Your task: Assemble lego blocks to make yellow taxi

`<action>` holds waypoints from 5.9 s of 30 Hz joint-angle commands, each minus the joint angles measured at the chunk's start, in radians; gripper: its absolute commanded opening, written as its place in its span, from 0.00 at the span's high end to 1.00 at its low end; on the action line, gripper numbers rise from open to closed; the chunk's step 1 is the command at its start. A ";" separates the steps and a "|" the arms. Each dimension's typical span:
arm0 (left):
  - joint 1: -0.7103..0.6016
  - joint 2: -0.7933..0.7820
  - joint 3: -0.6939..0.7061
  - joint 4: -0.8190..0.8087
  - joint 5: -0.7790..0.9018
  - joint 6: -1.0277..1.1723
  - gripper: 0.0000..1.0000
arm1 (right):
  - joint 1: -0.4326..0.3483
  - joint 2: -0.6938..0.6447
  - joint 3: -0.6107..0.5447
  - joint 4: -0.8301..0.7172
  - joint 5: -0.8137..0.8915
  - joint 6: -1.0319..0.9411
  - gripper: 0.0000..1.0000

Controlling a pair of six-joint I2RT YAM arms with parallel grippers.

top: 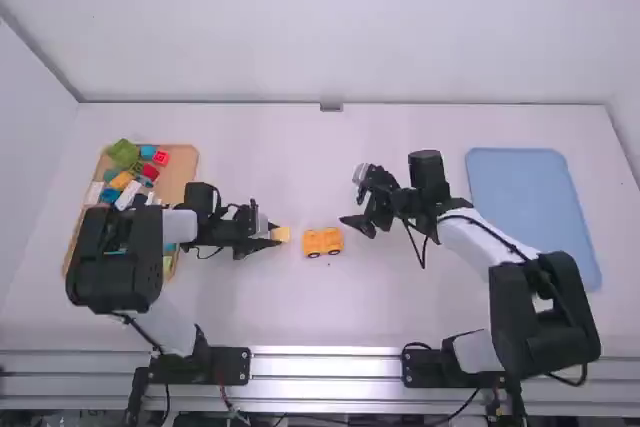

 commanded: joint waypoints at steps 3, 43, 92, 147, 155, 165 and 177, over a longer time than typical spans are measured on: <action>-0.005 -0.142 0.011 -0.098 0.035 -0.005 0.73 | 0.007 0.128 -0.011 -0.055 -0.146 -0.384 0.02; -0.307 -0.167 -0.025 0.201 -0.207 -0.503 0.82 | 0.092 0.552 0.052 0.212 -0.240 -0.386 0.44; -0.300 0.132 0.103 0.215 -0.258 -0.376 0.94 | 0.090 0.552 0.069 0.286 -0.157 -0.227 0.48; -0.309 0.108 0.158 0.056 -0.181 -0.343 0.98 | 0.091 0.552 0.069 0.285 -0.168 -0.227 0.46; -0.313 0.157 0.158 0.075 -0.184 -0.344 0.98 | 0.091 0.552 0.069 0.285 -0.169 -0.227 0.46; -0.313 0.210 0.158 0.114 -0.269 -0.430 0.98 | 0.091 0.552 0.069 0.285 -0.168 -0.227 0.46; -0.313 0.235 0.157 0.082 -0.484 -0.501 0.98 | 0.090 0.552 0.069 0.287 -0.168 -0.227 0.46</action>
